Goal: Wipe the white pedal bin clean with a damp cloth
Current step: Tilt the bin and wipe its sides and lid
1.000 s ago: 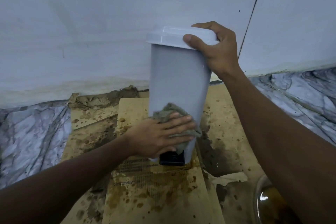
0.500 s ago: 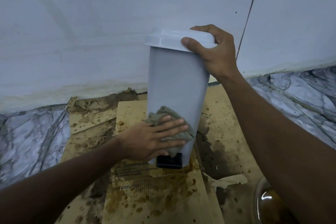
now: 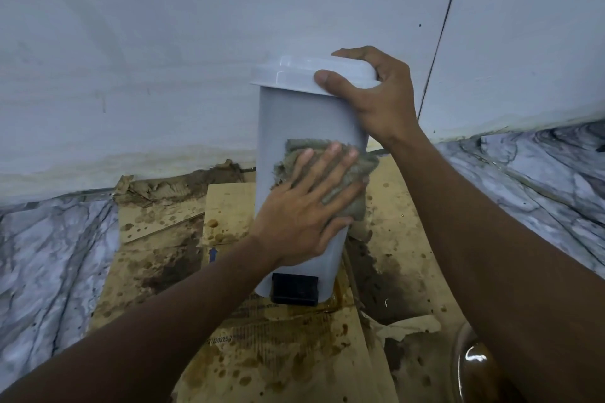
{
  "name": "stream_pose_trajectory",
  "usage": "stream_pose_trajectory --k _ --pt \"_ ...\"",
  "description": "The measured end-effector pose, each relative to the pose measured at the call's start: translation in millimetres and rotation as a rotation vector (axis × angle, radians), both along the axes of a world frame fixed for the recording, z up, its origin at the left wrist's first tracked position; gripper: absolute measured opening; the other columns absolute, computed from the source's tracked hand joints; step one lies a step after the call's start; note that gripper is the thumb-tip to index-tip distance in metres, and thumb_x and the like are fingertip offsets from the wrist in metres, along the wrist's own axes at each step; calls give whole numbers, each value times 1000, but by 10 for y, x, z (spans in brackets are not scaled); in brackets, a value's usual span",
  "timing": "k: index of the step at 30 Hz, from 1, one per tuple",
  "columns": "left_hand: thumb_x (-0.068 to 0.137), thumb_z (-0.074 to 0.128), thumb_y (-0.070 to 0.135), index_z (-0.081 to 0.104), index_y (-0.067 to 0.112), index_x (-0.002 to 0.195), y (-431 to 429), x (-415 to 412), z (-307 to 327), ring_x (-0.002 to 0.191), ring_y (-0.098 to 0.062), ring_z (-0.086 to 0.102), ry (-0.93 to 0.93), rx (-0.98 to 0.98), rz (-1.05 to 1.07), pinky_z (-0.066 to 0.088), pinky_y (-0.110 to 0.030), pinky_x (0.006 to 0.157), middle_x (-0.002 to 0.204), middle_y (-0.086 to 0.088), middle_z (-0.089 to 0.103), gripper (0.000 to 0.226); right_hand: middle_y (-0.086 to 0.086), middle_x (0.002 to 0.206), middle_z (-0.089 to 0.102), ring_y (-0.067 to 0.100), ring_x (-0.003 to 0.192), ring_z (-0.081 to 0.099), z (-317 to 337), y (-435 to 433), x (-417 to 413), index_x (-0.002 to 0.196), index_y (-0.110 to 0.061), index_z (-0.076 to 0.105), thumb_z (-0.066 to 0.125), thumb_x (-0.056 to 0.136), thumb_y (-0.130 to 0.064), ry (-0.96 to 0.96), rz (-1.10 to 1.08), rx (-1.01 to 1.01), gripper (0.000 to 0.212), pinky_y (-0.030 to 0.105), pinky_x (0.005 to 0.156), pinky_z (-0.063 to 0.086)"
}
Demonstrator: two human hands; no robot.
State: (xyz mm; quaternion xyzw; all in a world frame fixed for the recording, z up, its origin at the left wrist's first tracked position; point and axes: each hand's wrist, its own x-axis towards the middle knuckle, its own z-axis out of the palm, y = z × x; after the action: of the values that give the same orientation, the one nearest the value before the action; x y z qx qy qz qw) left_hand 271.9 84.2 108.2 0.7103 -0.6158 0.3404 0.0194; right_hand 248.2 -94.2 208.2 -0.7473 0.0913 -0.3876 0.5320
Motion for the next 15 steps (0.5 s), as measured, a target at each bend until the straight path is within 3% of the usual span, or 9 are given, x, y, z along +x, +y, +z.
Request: stream_pose_trajectory --k 4,6,9,15 --pt "106 38 44 50 10 145 53 -119 -387 152 -38 15 -62 479 -196 21 -57 121 160 -19 32 54 -9 107 75 10 99 70 4 37 17 96 -22 76 90 65 -46 -2 8 6 42 39 86 60" --pt "104 37 46 57 9 138 75 -151 -483 147 -38 28 -176 622 -211 16 -55 121 151 -18 46 54 -11 108 74 8 100 70 10 71 25 97 -24 76 90 65 -48 4 4 -13 42 38 87 59" --pt "105 35 50 59 8 136 47 -78 -331 143 -36 36 -194 536 -220 12 -50 121 145 -17 54 58 -12 109 73 5 100 69 26 101 25 99 -25 76 89 65 -49 21 1 -20 43 34 88 58" --pt "101 47 51 52 8 144 -183 197 397 147 -36 33 -116 45 -104 15 -51 124 152 -21 45 62 -15 110 72 -1 100 66 50 118 17 103 -27 75 87 68 -53 32 3 -85 45 23 89 54"
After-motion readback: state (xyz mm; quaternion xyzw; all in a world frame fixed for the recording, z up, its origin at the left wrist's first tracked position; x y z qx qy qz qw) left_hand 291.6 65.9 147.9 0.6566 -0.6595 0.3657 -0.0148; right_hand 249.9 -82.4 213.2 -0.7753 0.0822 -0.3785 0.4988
